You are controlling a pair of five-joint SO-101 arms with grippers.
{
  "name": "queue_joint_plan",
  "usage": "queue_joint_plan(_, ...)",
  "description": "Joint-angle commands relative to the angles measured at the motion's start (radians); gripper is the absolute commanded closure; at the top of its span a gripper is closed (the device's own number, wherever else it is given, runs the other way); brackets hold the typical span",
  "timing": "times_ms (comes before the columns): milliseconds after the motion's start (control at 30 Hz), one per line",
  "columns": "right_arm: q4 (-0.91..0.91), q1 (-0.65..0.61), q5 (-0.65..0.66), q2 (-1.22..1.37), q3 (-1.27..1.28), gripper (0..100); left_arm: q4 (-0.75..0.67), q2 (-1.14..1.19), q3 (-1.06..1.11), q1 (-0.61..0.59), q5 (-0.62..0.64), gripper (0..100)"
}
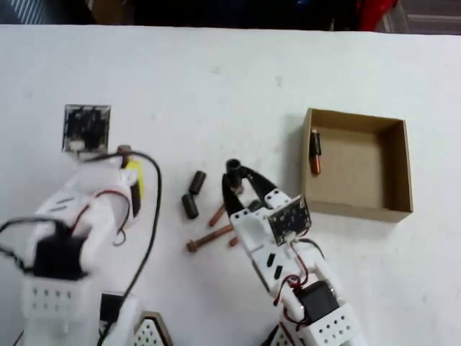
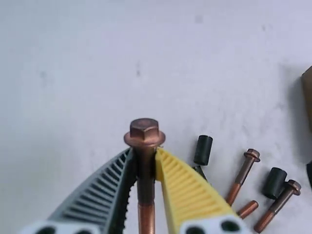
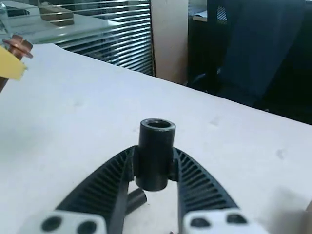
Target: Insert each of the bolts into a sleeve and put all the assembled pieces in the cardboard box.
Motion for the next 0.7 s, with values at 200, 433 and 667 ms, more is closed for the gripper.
queue_joint_plan(200,-0.139,-0.114,-0.006,-0.008,0.031,98.1,-0.109,-0.226,-0.008,0.001,-0.015,98)
queue_joint_plan(433,-0.142,-0.160,-0.006,-0.008,0.031,98.1,-0.239,-0.280,-0.006,0.004,-0.014,98)
queue_joint_plan(667,-0.140,-0.179,-0.006,-0.008,0.031,98.1,-0.321,-0.283,-0.005,0.165,0.089,98)
